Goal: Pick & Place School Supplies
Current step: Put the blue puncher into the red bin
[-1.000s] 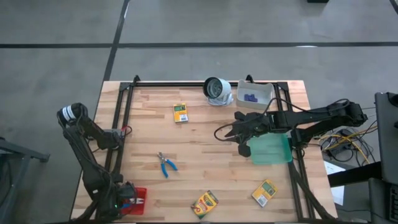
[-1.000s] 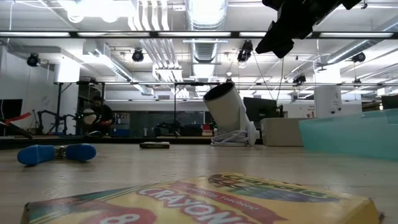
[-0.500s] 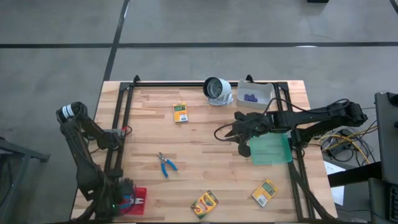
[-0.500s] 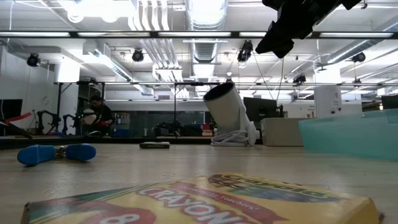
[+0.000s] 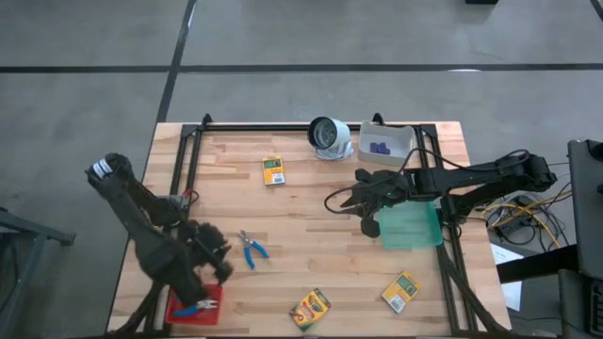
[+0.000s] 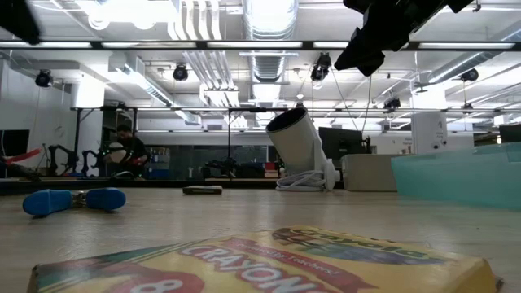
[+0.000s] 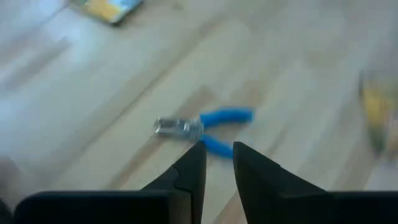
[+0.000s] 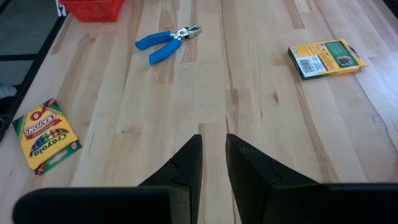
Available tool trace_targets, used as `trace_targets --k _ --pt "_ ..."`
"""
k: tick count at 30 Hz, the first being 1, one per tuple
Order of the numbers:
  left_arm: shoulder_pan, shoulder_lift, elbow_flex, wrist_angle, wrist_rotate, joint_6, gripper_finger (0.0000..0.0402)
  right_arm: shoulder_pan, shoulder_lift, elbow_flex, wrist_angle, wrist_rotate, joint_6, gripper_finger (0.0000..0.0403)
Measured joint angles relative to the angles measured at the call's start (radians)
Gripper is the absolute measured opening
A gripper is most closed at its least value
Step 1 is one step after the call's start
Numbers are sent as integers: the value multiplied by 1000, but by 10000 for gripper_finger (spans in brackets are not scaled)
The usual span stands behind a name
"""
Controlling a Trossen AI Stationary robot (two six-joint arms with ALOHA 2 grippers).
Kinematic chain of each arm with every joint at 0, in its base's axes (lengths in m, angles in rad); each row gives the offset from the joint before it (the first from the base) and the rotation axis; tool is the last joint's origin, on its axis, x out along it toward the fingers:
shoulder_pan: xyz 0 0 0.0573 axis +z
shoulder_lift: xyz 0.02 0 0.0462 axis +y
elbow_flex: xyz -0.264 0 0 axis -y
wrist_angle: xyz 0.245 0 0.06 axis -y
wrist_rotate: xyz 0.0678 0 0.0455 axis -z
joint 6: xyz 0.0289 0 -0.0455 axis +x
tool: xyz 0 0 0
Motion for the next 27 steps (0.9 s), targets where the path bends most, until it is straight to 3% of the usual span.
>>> trace_targets --k 3,5,8,11,14,20,27 --pt "54 0 0 0 -58 -257 85 0 0 0 0 0 0 68" --pt "80 0 0 7 -103 -335 85 0 0 0 0 0 0 68" --pt "115 0 -1 83 -173 -355 85 0 0 0 0 0 1 68" --pt "145 7 -1 198 -171 -301 85 0 0 0 0 0 0 68" --pt "189 11 -1 214 -99 -244 85 0 0 0 0 0 1 68" --pt "294 62 -1 194 141 -390 85 0 0 0 0 0 1 68" --pt "393 116 3 156 293 -425 85 0 0 0 0 0 2 68"
